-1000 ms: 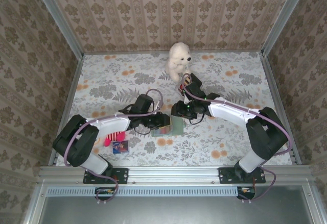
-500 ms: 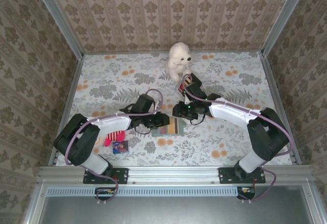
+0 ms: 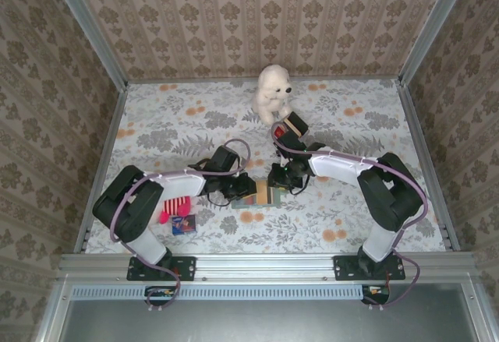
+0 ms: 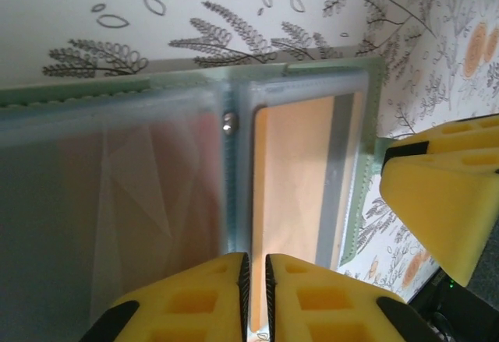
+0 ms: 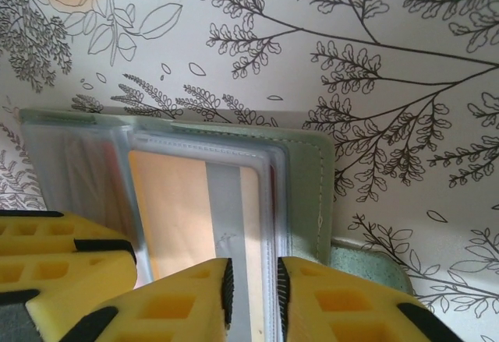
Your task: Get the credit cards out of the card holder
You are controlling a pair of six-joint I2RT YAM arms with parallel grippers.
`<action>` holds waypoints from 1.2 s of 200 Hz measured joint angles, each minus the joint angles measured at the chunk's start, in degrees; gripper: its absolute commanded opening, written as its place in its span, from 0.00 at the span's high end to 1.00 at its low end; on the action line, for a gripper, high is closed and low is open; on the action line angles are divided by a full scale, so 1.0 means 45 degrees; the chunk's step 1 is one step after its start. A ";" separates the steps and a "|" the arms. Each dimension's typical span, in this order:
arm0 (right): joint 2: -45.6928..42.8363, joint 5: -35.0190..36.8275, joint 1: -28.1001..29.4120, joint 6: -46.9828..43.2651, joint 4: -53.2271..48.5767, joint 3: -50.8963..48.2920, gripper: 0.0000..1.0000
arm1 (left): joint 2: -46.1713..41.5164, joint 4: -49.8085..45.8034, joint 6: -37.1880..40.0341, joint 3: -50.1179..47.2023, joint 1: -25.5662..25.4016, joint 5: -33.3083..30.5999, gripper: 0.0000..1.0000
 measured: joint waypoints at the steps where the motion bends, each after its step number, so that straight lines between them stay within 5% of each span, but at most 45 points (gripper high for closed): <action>1: 0.0005 0.0000 0.0000 0.0005 0.0000 0.0000 0.79 | 0.0010 0.0005 -0.0019 0.0000 0.0000 0.0000 0.84; 240: 0.1035 -0.0491 0.0073 -0.0199 0.0058 0.0529 0.81 | 0.0413 0.1666 -0.0850 -0.0486 0.0432 0.0685 0.86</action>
